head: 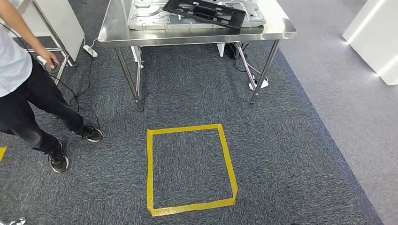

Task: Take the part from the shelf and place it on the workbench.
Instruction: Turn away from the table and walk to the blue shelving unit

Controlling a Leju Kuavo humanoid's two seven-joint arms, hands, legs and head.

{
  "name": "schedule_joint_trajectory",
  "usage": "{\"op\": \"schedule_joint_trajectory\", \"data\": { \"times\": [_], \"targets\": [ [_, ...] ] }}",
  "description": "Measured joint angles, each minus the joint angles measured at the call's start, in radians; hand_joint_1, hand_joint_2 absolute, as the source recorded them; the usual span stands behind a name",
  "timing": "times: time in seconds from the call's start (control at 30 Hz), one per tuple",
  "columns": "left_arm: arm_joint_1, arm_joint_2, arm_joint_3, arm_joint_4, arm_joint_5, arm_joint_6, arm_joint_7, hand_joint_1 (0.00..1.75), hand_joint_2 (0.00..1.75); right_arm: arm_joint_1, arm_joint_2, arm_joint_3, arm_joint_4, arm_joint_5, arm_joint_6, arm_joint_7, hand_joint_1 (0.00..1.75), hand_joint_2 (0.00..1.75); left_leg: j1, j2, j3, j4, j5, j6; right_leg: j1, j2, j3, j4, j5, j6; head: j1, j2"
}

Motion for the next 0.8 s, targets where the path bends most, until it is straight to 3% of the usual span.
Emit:
{"op": "schedule_joint_trajectory", "data": {
  "times": [0.07, 0.1, 0.17, 0.2, 0.23, 0.3, 0.33, 0.37, 0.43, 0.5, 0.57, 0.63, 0.7, 0.73, 0.77, 0.8],
  "targets": [
    [0.000, 0.000, 0.000, 0.000, -0.001, 0.000, 0.002, 0.00, 0.00, 0.001, -0.009, -0.012, 0.053, 0.015, -0.005, 0.051, 0.00, 0.00, -0.001, 0.022, -0.002, -0.006, 0.007, 0.017, -0.001, -0.032, -0.025, 0.052, -0.033, 0.005, 0.001, 0.000],
    [0.000, 0.000, 0.000, 0.000, -0.001, 0.000, 0.003, 0.00, 0.00, 0.001, -0.011, -0.016, 0.077, 0.023, -0.008, 0.082, 0.00, 0.00, -0.003, 0.034, -0.004, -0.008, 0.009, 0.024, 0.001, -0.053, -0.052, 0.109, -0.064, 0.005, 0.001, 0.000],
    [0.001, -0.001, 0.001, 0.000, -0.001, 0.000, 0.005, 0.00, 0.00, 0.000, -0.014, -0.022, 0.117, 0.035, -0.011, 0.132, 0.00, 0.00, -0.010, 0.058, -0.011, -0.007, 0.011, 0.031, 0.004, -0.068, -0.116, 0.241, -0.122, 0.005, 0.001, 0.000],
    [0.002, -0.001, 0.002, 0.000, -0.001, 0.001, 0.006, 0.00, 0.00, 0.002, -0.014, -0.024, 0.131, 0.038, -0.013, 0.145, 0.00, 0.00, -0.014, 0.070, -0.013, -0.006, 0.011, 0.032, 0.005, -0.069, -0.134, 0.282, -0.133, 0.004, 0.001, 0.000],
    [0.002, -0.001, 0.003, 0.000, -0.001, 0.001, 0.006, 0.00, 0.00, 0.003, -0.014, -0.026, 0.144, 0.039, -0.014, 0.152, 0.00, 0.00, -0.017, 0.082, -0.015, -0.005, 0.012, 0.033, 0.006, -0.071, -0.133, 0.285, -0.124, 0.002, 0.001, 0.000],
    [0.000, -0.001, 0.006, 0.000, -0.001, 0.001, 0.007, 0.00, 0.00, 0.005, -0.016, -0.030, 0.163, 0.040, -0.015, 0.159, 0.00, 0.00, -0.022, 0.104, -0.014, -0.005, 0.011, 0.033, 0.010, -0.085, -0.069, 0.177, -0.065, -0.009, 0.001, 0.000],
    [0.000, -0.002, 0.007, 0.000, -0.001, 0.001, 0.007, 0.00, 0.00, 0.003, -0.017, -0.031, 0.170, 0.043, -0.015, 0.167, 0.00, 0.00, -0.024, 0.114, -0.013, -0.004, 0.011, 0.033, 0.016, -0.107, -0.027, 0.103, -0.041, -0.017, 0.001, 0.000],
    [-0.001, -0.002, 0.007, 0.000, -0.001, 0.002, 0.007, 0.00, 0.00, 0.001, -0.018, -0.032, 0.176, 0.048, -0.015, 0.183, 0.00, 0.00, -0.027, 0.123, -0.012, -0.004, 0.010, 0.031, 0.022, -0.126, 0.004, 0.044, -0.025, -0.025, 0.001, 0.000],
    [-0.003, -0.003, 0.008, 0.000, -0.001, 0.003, 0.007, 0.00, 0.00, -0.001, -0.019, -0.032, 0.188, 0.065, -0.012, 0.245, 0.00, 0.00, -0.029, 0.139, -0.009, -0.004, 0.008, 0.024, 0.033, -0.145, 0.022, -0.001, -0.021, -0.034, 0.001, 0.000],
    [-0.004, -0.003, 0.010, 0.000, -0.001, 0.004, 0.007, 0.00, 0.00, 0.001, -0.019, -0.032, 0.203, 0.087, -0.002, 0.342, 0.00, 0.00, -0.027, 0.147, -0.006, -0.005, 0.007, 0.013, 0.031, -0.125, 0.021, -0.007, -0.013, -0.041, 0.001, 0.000],
    [-0.005, -0.003, 0.011, 0.000, -0.001, 0.006, 0.007, 0.00, 0.00, 0.004, -0.015, -0.032, 0.215, 0.103, 0.015, 0.436, 0.00, 0.00, -0.025, 0.113, -0.018, 0.028, -0.022, 0.002, 0.024, -0.106, 0.024, -0.018, -0.002, -0.051, 0.000, 0.000],
    [-0.002, -0.003, 0.013, 0.000, -0.001, 0.007, 0.008, 0.00, 0.00, 0.004, -0.009, -0.032, 0.225, 0.113, 0.034, 0.496, 0.00, 0.00, -0.022, 0.067, -0.067, 0.136, -0.087, -0.005, 0.021, -0.087, 0.021, -0.023, 0.004, -0.058, 0.000, 0.000],
    [0.001, -0.003, 0.015, 0.000, 0.001, 0.007, 0.010, 0.00, 0.00, 0.005, -0.003, -0.032, 0.232, 0.121, 0.049, 0.522, 0.00, 0.00, -0.021, 0.053, -0.121, 0.253, -0.131, -0.008, 0.022, -0.063, 0.018, -0.020, 0.005, -0.061, -0.001, 0.000],
    [0.003, -0.003, 0.016, 0.000, 0.002, 0.007, 0.011, 0.00, 0.00, 0.006, 0.000, -0.032, 0.235, 0.124, 0.053, 0.526, 0.00, 0.00, -0.020, 0.051, -0.129, 0.270, -0.124, -0.009, 0.022, -0.050, 0.017, -0.018, 0.005, -0.060, -0.001, 0.000],
    [0.003, -0.003, 0.017, 0.000, 0.004, 0.007, 0.011, 0.00, 0.00, 0.007, 0.004, -0.032, 0.238, 0.126, 0.057, 0.527, 0.00, 0.00, -0.019, 0.049, -0.120, 0.246, -0.097, -0.009, 0.022, -0.036, 0.017, -0.016, 0.005, -0.060, -0.001, 0.000],
    [0.003, -0.003, 0.017, 0.000, 0.005, 0.008, 0.011, 0.00, 0.00, 0.007, 0.007, -0.032, 0.240, 0.129, 0.061, 0.527, 0.00, 0.00, -0.017, 0.042, -0.095, 0.190, -0.057, -0.009, 0.021, -0.022, 0.017, -0.012, 0.003, -0.058, -0.001, 0.000]
  ]
}}
